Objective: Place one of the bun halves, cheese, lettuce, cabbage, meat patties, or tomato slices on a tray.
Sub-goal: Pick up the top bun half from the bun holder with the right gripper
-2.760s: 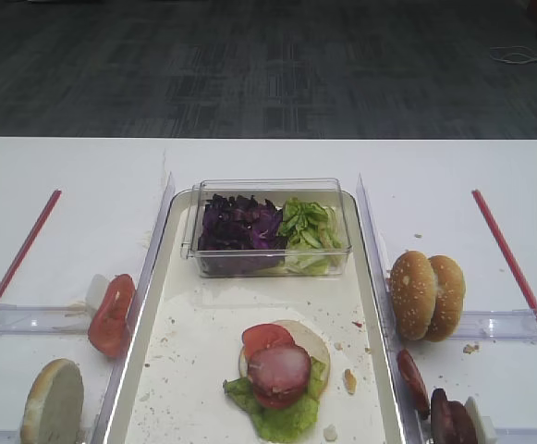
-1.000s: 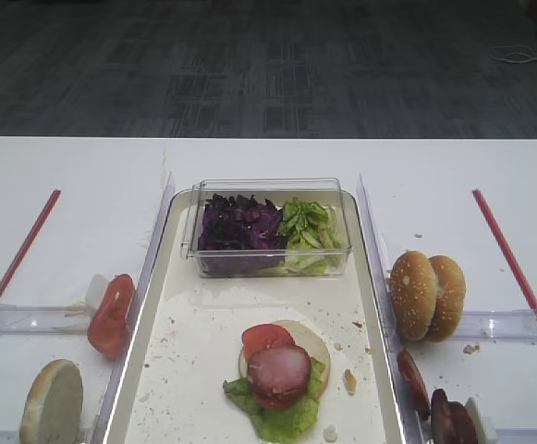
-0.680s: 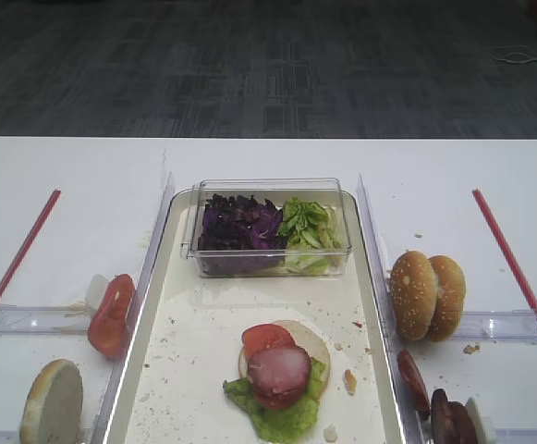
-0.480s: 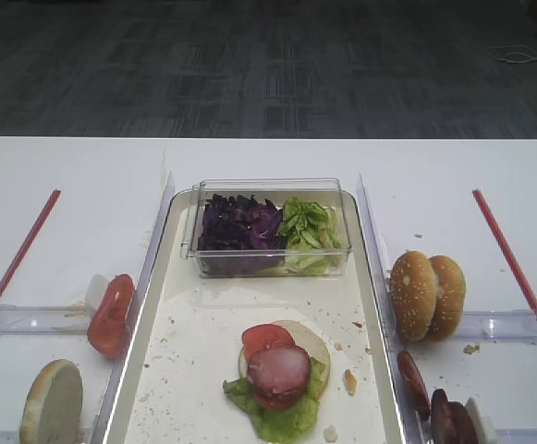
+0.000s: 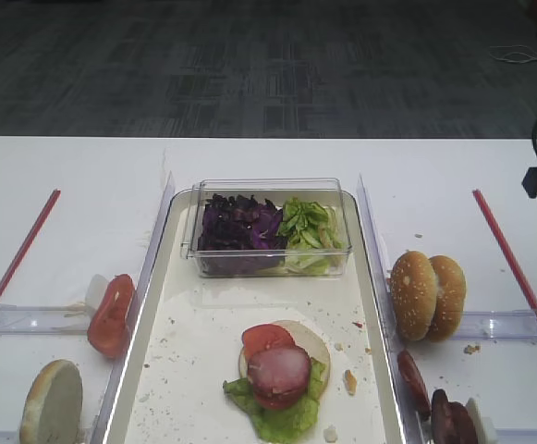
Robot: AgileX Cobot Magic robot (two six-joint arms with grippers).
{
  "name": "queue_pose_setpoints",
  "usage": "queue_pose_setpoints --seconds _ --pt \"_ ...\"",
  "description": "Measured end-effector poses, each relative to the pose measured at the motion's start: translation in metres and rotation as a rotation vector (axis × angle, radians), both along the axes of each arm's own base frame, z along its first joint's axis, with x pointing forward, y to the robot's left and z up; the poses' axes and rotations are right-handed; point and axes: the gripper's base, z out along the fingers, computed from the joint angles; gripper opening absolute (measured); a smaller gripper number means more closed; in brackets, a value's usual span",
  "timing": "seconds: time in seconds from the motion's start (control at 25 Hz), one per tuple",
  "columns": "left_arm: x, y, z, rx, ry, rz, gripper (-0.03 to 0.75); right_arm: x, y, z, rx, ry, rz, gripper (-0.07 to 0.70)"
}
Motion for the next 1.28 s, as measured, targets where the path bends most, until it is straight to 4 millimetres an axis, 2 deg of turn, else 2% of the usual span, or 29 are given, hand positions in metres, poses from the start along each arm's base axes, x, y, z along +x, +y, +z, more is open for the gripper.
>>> queue_pose_setpoints --seconds 0.24,0.36,0.48,0.8,0.92,1.28 --pt "0.0 0.0 0.0 0.0 0.0 0.0 0.438 0.0 0.002 -0.001 0.003 0.012 0.009 0.433" --pt "0.0 0.0 0.0 0.0 0.0 0.0 0.438 0.0 0.016 -0.001 0.013 0.016 0.04 0.433" --pt "0.0 0.0 0.0 0.0 0.0 0.0 0.438 0.0 0.039 -0.001 0.025 0.01 0.078 0.433" --pt "0.0 0.0 0.0 0.0 0.0 0.0 0.438 -0.01 0.122 0.0 0.091 -0.042 0.208 0.433" --pt "0.0 0.0 0.0 0.0 0.0 0.0 0.438 -0.015 0.141 0.001 0.105 -0.061 0.242 0.433" --pt "0.0 0.0 0.0 0.0 0.0 0.0 0.438 -0.015 0.144 0.001 0.11 -0.064 0.136 0.433"
